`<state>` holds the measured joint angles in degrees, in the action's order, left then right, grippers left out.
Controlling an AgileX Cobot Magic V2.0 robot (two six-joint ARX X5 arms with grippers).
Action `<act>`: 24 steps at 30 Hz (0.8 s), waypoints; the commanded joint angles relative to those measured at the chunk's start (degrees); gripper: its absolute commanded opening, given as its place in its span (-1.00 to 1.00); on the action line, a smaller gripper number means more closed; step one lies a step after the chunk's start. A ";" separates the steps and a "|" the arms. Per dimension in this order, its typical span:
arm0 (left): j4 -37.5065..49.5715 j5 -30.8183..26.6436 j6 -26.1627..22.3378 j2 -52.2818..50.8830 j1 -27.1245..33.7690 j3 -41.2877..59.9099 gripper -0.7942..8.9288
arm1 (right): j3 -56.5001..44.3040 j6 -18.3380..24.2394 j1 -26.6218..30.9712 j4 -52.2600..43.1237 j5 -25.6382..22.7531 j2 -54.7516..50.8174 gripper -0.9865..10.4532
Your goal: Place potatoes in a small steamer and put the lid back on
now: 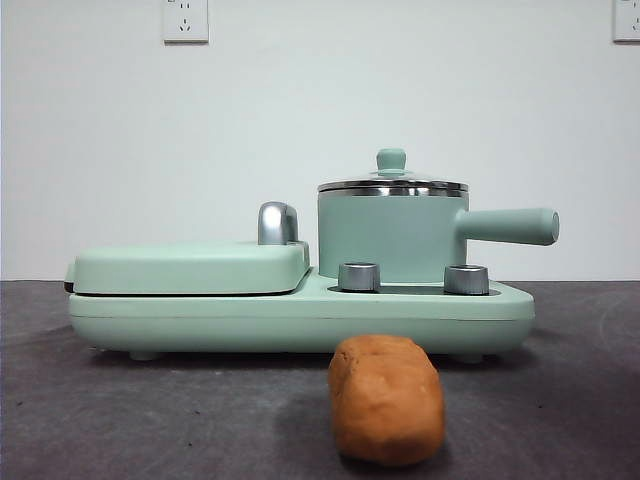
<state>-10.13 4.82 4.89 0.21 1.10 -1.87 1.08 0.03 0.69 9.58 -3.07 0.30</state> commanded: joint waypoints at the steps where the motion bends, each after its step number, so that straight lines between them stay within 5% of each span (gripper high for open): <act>1: 0.02 0.02 0.77 -0.02 0.11 1.14 -0.82 | -0.33 -5.33 -0.13 -0.57 0.07 -0.09 -0.77; 4: 1.84 0.07 1.84 -0.02 0.11 1.14 -0.82 | -0.31 -7.89 -0.13 -0.42 0.72 -0.09 -0.77; 9: 2.38 0.50 14.53 0.42 -0.13 -0.61 -0.82 | 2.40 -12.31 -0.20 1.16 4.85 0.00 -0.81; 18: 0.02 6.32 17.44 7.82 -2.80 -12.46 -0.82 | 18.21 -20.22 -0.17 9.03 9.07 4.96 -0.81; 24: -4.31 13.44 17.22 18.23 -4.37 -24.90 -0.82 | 32.35 -18.47 -0.17 19.69 15.54 11.61 -0.81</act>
<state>-14.68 16.64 22.04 16.88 -3.05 -24.16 30.89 -18.90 0.64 28.51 11.27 10.94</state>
